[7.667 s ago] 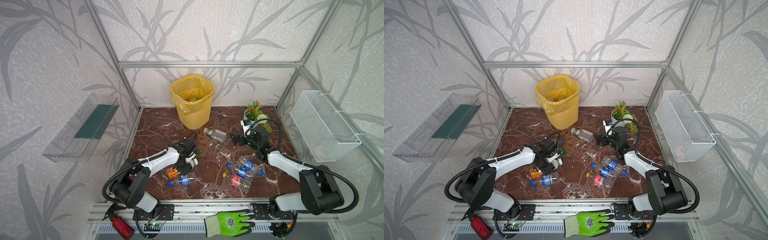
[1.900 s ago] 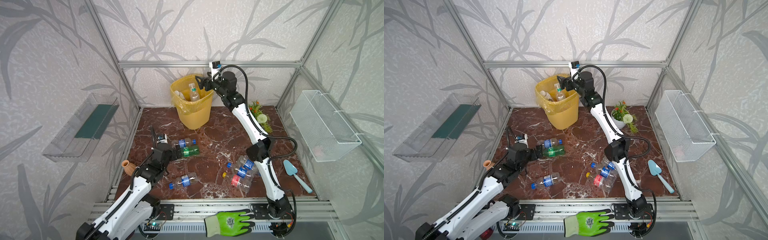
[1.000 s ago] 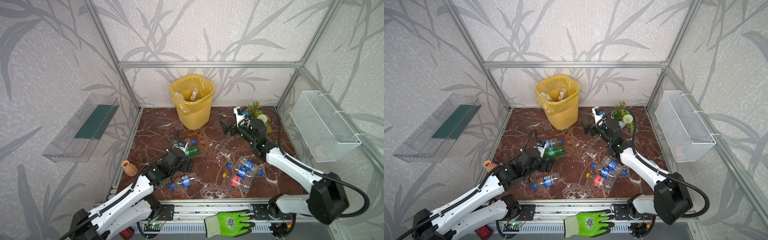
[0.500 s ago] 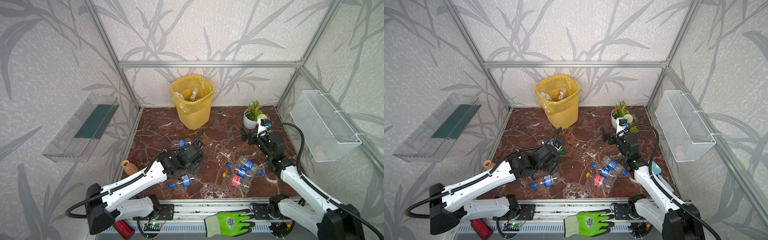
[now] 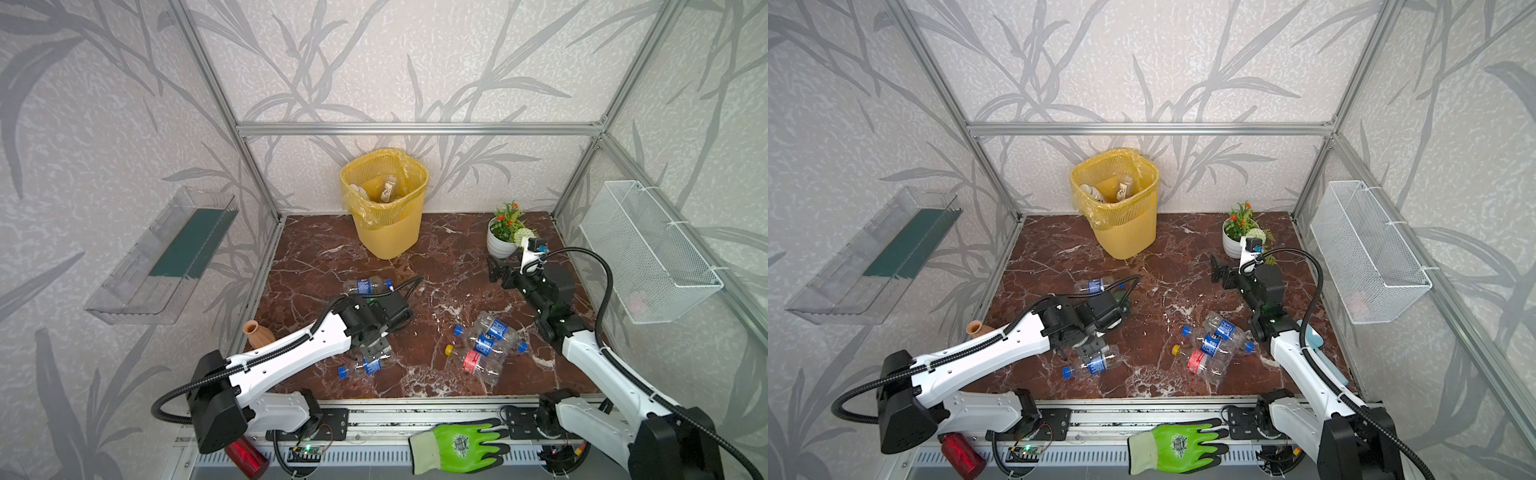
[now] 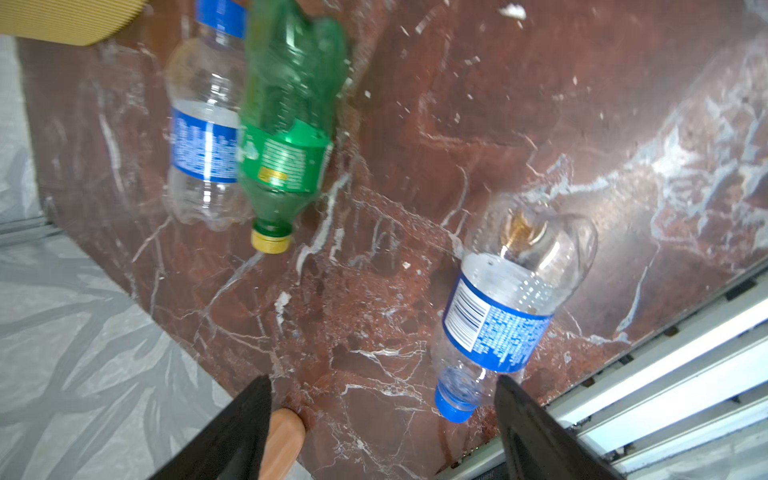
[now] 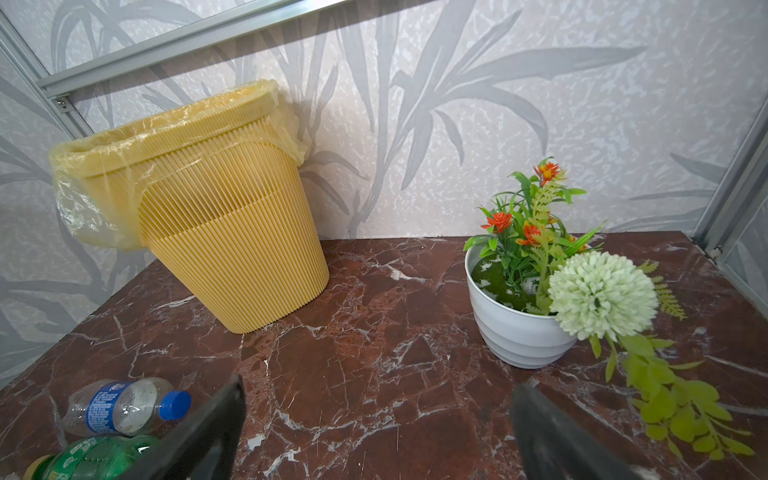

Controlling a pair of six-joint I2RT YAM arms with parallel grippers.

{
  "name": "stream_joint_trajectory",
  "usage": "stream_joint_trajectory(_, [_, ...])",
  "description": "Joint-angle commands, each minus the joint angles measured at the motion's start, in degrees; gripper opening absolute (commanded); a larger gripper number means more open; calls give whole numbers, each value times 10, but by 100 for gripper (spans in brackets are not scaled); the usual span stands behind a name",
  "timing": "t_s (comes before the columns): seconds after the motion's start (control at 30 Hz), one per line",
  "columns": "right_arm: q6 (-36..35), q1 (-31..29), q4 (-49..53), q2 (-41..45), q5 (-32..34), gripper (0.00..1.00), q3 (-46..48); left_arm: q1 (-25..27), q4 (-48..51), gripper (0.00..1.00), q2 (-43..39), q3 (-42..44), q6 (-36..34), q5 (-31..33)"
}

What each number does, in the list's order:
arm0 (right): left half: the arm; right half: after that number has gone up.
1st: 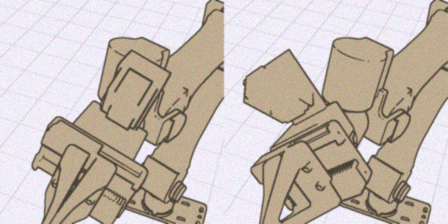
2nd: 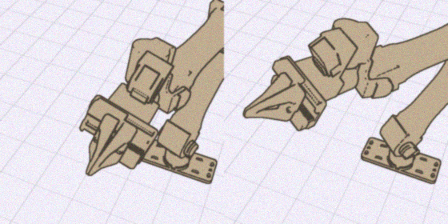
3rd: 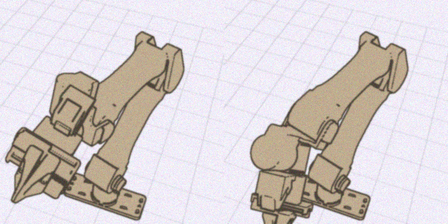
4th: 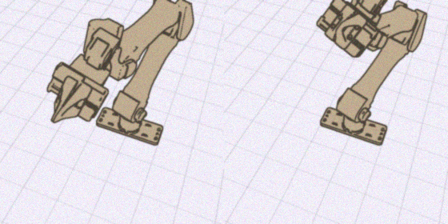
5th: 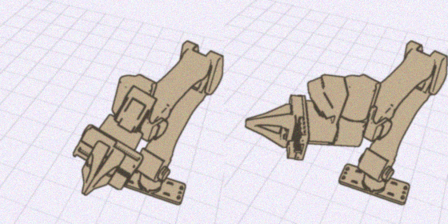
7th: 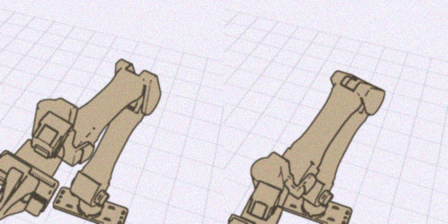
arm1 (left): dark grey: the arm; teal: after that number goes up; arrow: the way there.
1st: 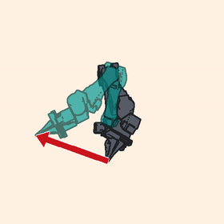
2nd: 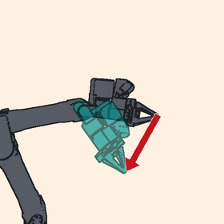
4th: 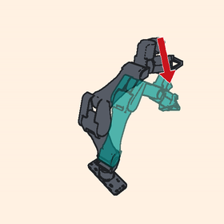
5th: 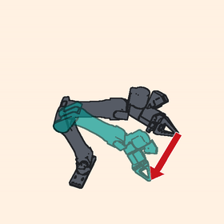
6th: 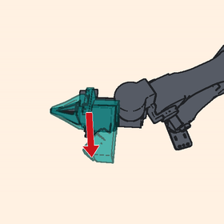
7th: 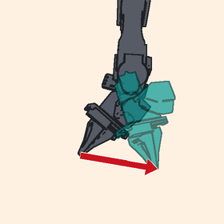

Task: Throw the plastic bottles in the bin
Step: 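Lower the left gripper onto the blue-labelled water bottle while the right arm draws back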

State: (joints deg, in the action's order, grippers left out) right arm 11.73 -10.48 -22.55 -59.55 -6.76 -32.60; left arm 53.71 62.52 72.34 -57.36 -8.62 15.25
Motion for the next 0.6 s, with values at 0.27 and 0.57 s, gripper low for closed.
stream_joint_trajectory(0.27, [18, 14, -30, -22, -33, 99, -2, -1, -129, 84, 30, 91, -61, -91])
stream_joint_trajectory(0.57, [19, 25, -32, -29, -44, 99, -2, -33, -191, 80, 77, 120, -59, -122])
